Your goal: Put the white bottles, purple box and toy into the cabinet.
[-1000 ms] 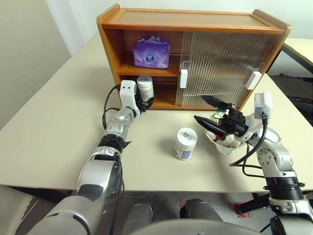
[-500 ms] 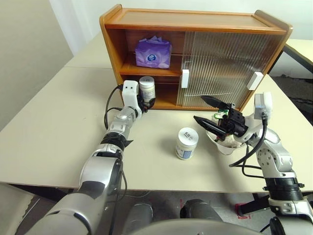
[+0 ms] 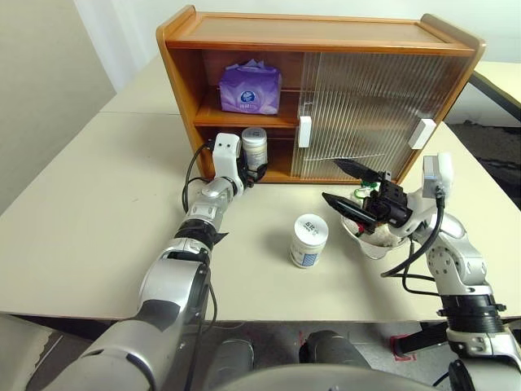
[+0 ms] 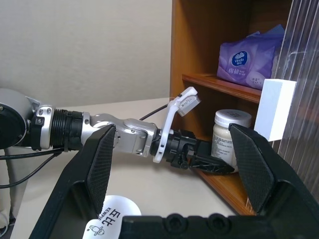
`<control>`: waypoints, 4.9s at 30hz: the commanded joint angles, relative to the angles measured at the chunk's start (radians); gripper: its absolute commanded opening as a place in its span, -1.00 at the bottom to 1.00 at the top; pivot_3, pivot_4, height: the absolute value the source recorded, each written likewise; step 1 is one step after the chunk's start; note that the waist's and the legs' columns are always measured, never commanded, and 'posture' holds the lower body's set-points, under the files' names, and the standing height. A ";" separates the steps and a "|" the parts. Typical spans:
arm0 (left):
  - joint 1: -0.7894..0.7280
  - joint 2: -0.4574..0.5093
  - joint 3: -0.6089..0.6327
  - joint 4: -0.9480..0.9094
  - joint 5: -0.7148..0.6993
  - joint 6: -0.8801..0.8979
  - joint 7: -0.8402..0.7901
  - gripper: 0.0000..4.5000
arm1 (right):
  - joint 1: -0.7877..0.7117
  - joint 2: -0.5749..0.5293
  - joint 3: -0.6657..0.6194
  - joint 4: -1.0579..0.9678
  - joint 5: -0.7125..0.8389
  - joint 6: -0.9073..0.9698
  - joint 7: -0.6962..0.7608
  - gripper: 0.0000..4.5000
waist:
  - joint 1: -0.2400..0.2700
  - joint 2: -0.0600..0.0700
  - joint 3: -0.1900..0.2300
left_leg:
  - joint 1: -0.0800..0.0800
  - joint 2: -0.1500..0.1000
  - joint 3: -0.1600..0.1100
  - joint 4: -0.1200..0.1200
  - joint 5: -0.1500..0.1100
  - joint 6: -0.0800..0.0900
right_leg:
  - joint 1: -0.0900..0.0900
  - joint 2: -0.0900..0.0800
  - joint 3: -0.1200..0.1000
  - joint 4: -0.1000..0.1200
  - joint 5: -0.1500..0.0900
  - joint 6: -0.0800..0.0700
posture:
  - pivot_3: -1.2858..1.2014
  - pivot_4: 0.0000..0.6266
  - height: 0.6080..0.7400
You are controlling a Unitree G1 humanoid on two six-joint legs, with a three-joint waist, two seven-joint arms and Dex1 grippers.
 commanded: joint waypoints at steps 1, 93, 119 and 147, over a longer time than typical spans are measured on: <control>-0.027 0.003 0.005 0.008 0.005 -0.009 0.004 0.39 | -0.012 -0.001 0.006 0.011 -0.003 -0.004 0.006 1.00 | 0.000 0.000 0.000 | 0.000 0.000 0.000 0.000 0.000 0.000 | 0.000 0.000 0.000 0.000 0.000 0.000 | -0.06 -1.00 1.00; 0.068 -0.014 0.018 -0.178 0.027 0.080 0.247 -0.99 | -0.016 0.006 0.023 0.026 -0.025 -0.028 0.016 1.00 | 0.004 0.000 0.000 | 0.003 0.000 0.000 0.001 0.001 0.001 | 0.003 0.000 0.000 0.000 0.002 -0.003 | -0.07 -1.00 1.00; 0.023 -0.050 -0.054 -0.116 0.072 0.048 0.122 -0.99 | -0.012 0.012 0.027 0.021 -0.025 -0.027 0.009 1.00 | 0.005 0.000 0.000 | 0.002 -0.002 0.000 -0.001 0.001 0.002 | 0.003 0.000 0.001 0.000 0.001 0.000 | -0.07 -1.00 1.00; -0.017 -0.088 -0.068 -0.072 0.078 0.017 0.076 -0.99 | -0.011 0.010 0.027 0.020 -0.028 -0.030 0.009 1.00 | -0.002 0.000 0.000 | 0.002 -0.002 0.000 0.000 0.001 0.002 | 0.003 0.000 0.001 -0.001 0.000 0.001 | -0.07 -1.00 1.00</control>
